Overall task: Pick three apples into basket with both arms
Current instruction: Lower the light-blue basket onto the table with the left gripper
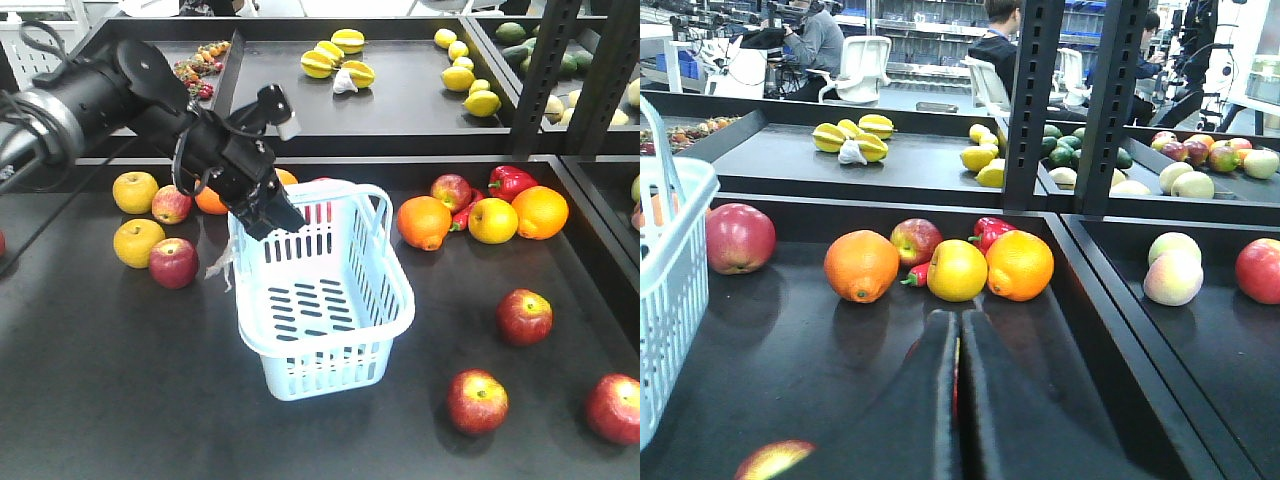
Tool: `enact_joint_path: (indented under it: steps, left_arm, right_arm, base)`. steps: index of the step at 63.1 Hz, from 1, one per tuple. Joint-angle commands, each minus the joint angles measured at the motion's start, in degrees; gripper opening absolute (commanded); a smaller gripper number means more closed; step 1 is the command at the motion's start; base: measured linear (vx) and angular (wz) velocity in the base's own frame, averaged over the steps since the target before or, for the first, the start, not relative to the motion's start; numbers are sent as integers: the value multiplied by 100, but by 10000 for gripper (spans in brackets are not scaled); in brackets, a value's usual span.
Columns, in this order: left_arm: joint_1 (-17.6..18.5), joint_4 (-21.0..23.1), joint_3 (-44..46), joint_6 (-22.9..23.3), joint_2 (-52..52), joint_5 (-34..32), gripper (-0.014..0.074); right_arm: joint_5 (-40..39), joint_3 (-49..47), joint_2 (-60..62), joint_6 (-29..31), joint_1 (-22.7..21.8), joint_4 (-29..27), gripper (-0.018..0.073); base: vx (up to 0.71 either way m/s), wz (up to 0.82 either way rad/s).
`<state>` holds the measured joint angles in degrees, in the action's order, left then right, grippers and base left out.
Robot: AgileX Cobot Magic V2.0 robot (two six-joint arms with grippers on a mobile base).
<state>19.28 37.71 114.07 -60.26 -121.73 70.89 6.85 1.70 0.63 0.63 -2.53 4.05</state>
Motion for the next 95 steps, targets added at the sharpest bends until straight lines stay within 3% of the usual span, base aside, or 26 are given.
enact_joint_path:
  steps: [1, 13, 48, 63, 81, 95]
  left_arm:
    - [23, 457, 224, -28, 318, 102, -8]
    - [23, 712, 224, -28, 257, 102, -8]
    - [78, 682, 224, -47, 251, 106, 30]
    - [78, 693, 224, 52, 251, 106, 176]
    - [73, 693, 224, 105, 251, 106, 484]
    - [73, 649, 235, 819, 366, 106, 527]
  right_arm:
    - [-421, 49, 49, 65, -29, 16, -3]
    - [-421, 49, 49, 65, -29, 16, -3]
    - [-421, 49, 49, 65, -29, 16, -3]
    - [-421, 49, 49, 65, -29, 16, -3]
    - [-421, 49, 49, 65, -29, 16, -3]
    - [-421, 49, 49, 65, -29, 16, -3]
  base:
    - [0, 0]
    - [0, 0]
    - [0, 0]
    - [0, 0]
    - [0, 0]
    - [0, 0]
